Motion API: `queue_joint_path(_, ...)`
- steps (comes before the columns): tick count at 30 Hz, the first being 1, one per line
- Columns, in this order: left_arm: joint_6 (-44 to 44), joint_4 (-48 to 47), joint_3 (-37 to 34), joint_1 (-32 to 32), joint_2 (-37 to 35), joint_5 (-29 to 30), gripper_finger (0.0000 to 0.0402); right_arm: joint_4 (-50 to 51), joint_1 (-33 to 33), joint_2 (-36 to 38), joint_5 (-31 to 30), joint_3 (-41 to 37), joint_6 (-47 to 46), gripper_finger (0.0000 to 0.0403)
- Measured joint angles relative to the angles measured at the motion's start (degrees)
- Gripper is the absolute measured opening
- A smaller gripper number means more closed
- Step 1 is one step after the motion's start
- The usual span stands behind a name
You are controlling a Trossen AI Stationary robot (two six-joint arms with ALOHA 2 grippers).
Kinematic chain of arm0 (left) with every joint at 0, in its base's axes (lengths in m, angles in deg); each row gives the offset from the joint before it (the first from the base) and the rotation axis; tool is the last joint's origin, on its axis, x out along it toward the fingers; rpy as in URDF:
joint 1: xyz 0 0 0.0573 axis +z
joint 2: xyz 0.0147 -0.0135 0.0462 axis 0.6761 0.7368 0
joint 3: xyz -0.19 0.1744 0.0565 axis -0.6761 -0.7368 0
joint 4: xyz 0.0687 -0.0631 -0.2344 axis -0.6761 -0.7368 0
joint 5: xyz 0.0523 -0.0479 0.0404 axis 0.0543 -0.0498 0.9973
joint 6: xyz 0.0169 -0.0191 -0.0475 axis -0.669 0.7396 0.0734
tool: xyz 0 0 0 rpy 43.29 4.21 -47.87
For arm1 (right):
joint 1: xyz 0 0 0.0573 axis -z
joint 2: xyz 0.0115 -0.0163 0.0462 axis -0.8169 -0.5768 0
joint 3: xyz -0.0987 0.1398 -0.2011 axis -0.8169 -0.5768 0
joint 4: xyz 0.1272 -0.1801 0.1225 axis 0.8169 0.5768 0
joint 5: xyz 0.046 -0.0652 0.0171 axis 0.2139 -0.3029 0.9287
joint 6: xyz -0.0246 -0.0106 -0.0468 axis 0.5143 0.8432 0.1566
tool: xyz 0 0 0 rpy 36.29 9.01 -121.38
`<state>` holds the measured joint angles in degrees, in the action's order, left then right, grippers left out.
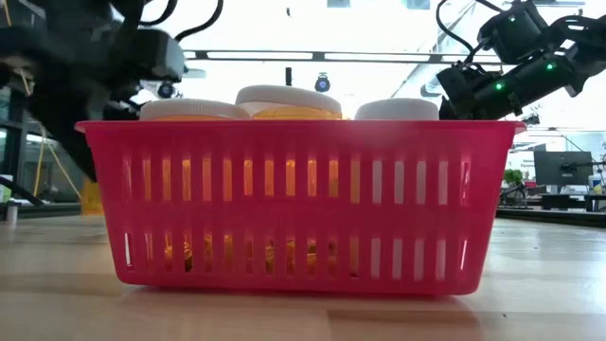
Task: Pick and place pill bottles into a basket
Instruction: Put the orange pill bottle into the red basket
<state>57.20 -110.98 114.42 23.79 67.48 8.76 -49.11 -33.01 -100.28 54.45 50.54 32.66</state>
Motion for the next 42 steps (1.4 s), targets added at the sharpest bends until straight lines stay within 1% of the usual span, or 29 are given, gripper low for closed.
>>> queue_joint_path(8,0.0,0.05,6.05,-0.02,0.0,-0.28,0.024,0.0,0.01,0.0,0.01,0.0,-0.01,0.0084)
queue_joint_path(11,0.05,0.15,8.45,-0.02,0.0,-0.28,0.0238,-0.02,0.0,0.0,0.9,0.0,-2.04,0.0084)
queue_joint_path(12,0.01,0.15,9.12,-0.02,-0.01,-0.26,0.0236,-0.08,-0.01,0.0,2.23,0.0,-2.33,0.0084)
queue_joint_path(16,-0.2,0.03,11.48,-0.02,0.0,0.36,0.0234,-0.61,-0.09,0.0,11.03,0.0,-1.83,0.0084)
queue_joint_path(18,-0.2,0.1,12.46,-0.02,-0.01,0.39,0.0237,-0.58,-0.07,0.01,12.85,0.0,-2.26,0.0084)
queue_joint_path(20,-0.18,-0.05,13.38,-0.08,0.33,0.4,0.024,-0.61,-0.3,0.0,12.47,0.0,-3.34,0.0084)
queue_joint_path(22,-0.15,-0.32,14.76,-0.62,1.29,0.75,0.0239,-0.61,-0.75,0.0,10.45,0.0,-3.5,0.0084)
queue_joint_path(27,-0.68,-2.06,19.26,-2.6,5.89,0.76,0.0232,-0.66,-1.72,0.02,6.83,-0.02,-3.48,0.0084)
queue_joint_path(33,-0.78,-4.11,24.9,-4.06,10.66,1.1,0.0243,-0.16,-1.93,0.01,6.49,-0.02,-3.48,0.0084)
queue_joint_path(38,-0.5,-4.53,27.08,-5.42,13.09,0.47,0.0232,0.38,-1.93,0.02,6.49,-0.02,-3.28,0.0084)
queue_joint_path(42,0.9,-4.46,27.89,-5.46,14.51,-0.07,0.0237,1.35,-1.93,0.02,6.43,-0.02,-3.04,0.0084)
